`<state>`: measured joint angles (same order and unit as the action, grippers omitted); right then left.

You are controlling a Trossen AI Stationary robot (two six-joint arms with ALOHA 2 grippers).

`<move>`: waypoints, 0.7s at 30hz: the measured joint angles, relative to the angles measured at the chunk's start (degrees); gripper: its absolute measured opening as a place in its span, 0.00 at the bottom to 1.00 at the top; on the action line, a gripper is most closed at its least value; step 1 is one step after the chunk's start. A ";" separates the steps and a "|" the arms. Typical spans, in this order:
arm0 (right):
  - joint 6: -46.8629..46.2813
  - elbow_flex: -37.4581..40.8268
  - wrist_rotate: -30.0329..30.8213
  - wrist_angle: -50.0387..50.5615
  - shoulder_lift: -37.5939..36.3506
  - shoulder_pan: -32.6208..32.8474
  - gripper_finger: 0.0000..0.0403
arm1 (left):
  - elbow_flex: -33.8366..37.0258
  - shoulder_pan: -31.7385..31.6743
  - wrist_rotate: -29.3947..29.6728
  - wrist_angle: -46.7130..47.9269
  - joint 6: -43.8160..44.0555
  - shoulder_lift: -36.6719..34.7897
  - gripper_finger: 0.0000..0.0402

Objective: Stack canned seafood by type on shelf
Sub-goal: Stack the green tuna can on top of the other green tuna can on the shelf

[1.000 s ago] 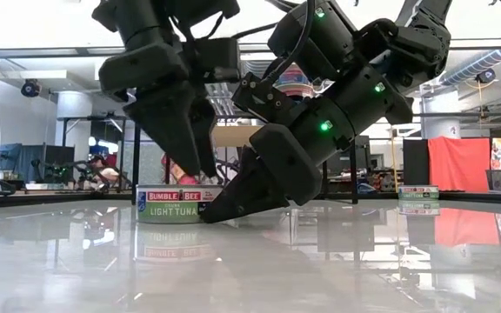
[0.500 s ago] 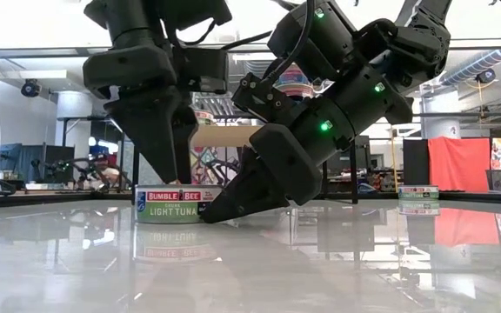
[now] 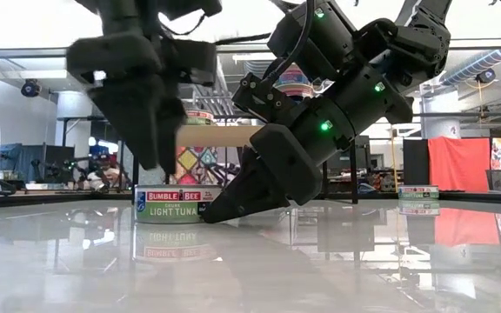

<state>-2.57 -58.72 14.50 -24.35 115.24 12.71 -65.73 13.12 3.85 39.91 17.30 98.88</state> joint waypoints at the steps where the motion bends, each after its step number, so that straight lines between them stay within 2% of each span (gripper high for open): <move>1: 0.00 0.00 0.00 -0.01 0.00 0.00 0.95 | 0.28 0.38 0.39 0.51 0.48 -0.73 0.98; 4: 0.02 0.00 0.02 0.01 0.00 0.00 0.95 | 2.77 2.74 3.29 -0.52 1.83 -3.71 0.98; 6: 0.15 0.00 0.02 0.00 0.00 0.00 0.95 | 6.46 4.97 6.52 -4.37 3.19 -6.40 0.98; 9: 0.17 0.02 0.02 -0.01 0.00 0.00 0.95 | 14.91 8.47 9.77 -13.67 6.66 -10.14 0.97; 12: 0.61 0.07 0.01 -0.23 0.00 0.00 0.95 | 23.52 11.30 10.51 -24.52 12.31 -12.31 0.97; 15: 1.27 0.07 -0.02 0.19 -0.35 0.00 0.95 | 28.76 13.34 11.43 -31.90 16.47 -12.65 0.97; 21: -1.47 -3.19 -1.92 14.44 -4.48 -0.07 0.95 | 32.20 14.63 13.83 -40.39 18.20 -9.67 0.97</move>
<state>-4.04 -61.91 12.58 -9.91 110.76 12.64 -33.53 27.75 17.68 -0.48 35.50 89.21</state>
